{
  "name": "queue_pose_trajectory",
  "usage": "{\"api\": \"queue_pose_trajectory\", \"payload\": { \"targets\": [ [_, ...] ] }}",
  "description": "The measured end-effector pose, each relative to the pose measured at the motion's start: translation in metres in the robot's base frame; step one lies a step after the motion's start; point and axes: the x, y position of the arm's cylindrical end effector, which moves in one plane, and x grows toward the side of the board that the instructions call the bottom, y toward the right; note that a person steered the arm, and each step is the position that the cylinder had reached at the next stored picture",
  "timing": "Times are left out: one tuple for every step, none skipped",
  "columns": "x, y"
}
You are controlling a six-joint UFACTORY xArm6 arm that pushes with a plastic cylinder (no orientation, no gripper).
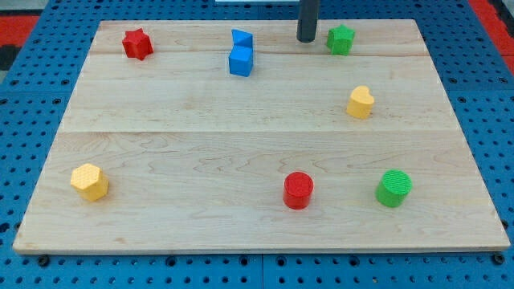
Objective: Slightly push the yellow hexagon towards towards up side
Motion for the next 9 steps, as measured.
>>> {"api": "queue_pose_trajectory", "payload": {
  "targets": [
    [0.033, 0.002],
    [0.041, 0.066],
    [0.081, 0.097],
    [0.141, 0.056],
    [0.185, -0.041],
    [0.194, -0.124],
    [0.281, -0.159],
    [0.342, -0.189],
    [0.358, -0.29]
  ]
}}
